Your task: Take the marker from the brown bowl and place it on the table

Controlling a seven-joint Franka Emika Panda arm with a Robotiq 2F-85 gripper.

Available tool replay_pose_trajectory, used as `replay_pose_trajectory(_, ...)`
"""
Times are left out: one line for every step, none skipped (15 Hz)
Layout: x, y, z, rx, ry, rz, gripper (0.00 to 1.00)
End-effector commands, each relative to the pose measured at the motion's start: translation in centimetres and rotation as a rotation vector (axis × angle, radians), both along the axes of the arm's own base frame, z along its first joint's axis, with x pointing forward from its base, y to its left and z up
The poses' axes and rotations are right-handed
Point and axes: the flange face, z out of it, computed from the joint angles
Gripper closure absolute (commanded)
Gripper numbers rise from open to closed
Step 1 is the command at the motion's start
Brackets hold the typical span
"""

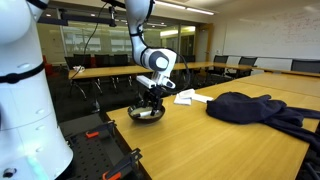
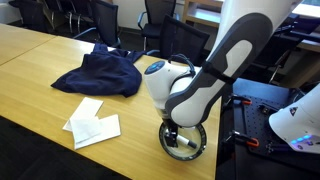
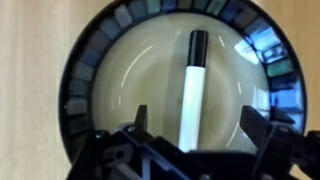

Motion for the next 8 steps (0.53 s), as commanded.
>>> replay_pose_trajectory(1.25, 0.08, -0.75, -0.001, -0.011, -0.044, 0.00)
replay_pose_trajectory(1.50, 0.03, -0.95, -0.006, -0.012, -0.044, 0.00)
replay_pose_trajectory(1.63, -0.02, -1.06, -0.007, -0.013, -0.044, 0.00)
replay_pose_trajectory(1.72, -0.09, -1.11, -0.007, -0.013, -0.044, 0.00)
replay_pose_trajectory(1.76, -0.03, -1.14, -0.006, -0.015, -0.034, 0.10)
replay_pose_trajectory(1.76, 0.01, -1.17, -0.006, -0.014, -0.036, 0.26)
replay_pose_trajectory(1.77, 0.03, -1.22, -0.006, -0.014, -0.036, 0.32)
replay_pose_trajectory(1.74, 0.04, -1.23, -0.005, -0.013, -0.037, 0.42)
